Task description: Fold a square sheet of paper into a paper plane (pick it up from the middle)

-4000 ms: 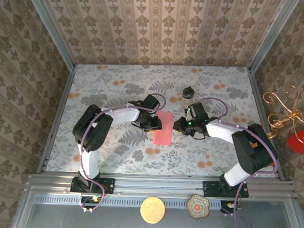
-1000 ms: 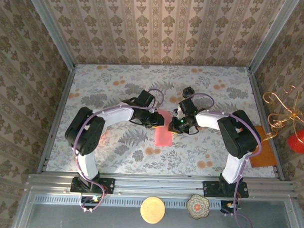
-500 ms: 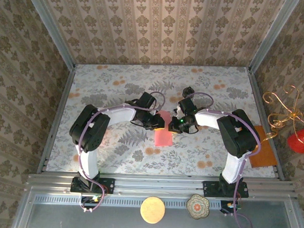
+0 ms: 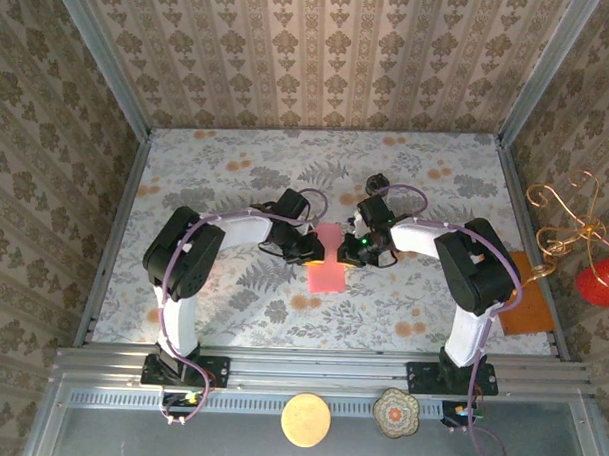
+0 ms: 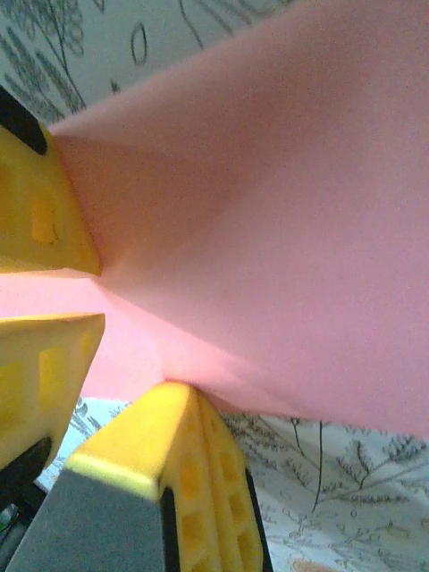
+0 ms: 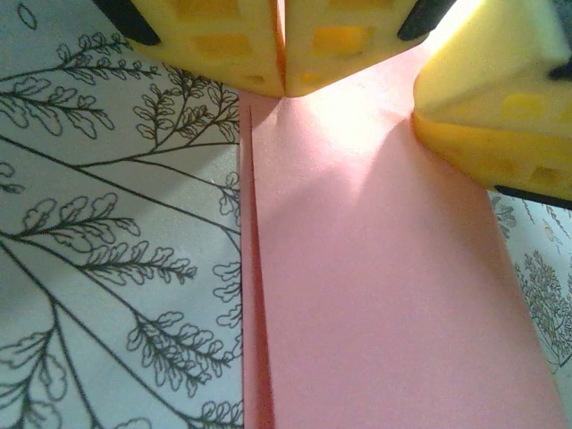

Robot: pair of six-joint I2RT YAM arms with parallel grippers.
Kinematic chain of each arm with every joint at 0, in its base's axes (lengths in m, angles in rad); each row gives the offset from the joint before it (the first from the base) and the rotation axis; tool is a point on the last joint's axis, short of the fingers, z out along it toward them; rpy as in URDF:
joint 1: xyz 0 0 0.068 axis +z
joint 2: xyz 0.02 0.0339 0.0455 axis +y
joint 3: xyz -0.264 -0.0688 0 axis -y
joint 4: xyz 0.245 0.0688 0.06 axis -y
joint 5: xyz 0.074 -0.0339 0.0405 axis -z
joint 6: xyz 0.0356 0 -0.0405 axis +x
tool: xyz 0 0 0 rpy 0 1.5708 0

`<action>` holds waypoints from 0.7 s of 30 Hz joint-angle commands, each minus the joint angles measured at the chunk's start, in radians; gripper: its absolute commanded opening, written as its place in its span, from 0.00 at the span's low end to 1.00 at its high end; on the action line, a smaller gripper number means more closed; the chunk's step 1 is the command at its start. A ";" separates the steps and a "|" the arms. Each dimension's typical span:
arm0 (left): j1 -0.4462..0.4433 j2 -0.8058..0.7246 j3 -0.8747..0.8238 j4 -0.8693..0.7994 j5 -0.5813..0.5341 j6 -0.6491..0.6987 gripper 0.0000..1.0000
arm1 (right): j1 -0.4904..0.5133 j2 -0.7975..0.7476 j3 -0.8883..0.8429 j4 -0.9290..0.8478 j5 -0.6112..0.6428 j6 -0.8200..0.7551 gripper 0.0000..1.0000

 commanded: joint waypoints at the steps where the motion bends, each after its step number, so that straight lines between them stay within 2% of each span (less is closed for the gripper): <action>1: 0.017 -0.011 -0.020 -0.014 -0.015 0.028 0.20 | 0.001 0.099 -0.042 -0.148 0.134 -0.013 0.12; 14: 0.072 -0.040 -0.112 0.003 -0.023 0.034 0.20 | 0.001 0.118 -0.038 -0.182 0.166 -0.016 0.12; 21: 0.153 -0.120 -0.150 -0.047 -0.052 0.073 0.20 | 0.001 0.124 -0.034 -0.195 0.182 -0.019 0.12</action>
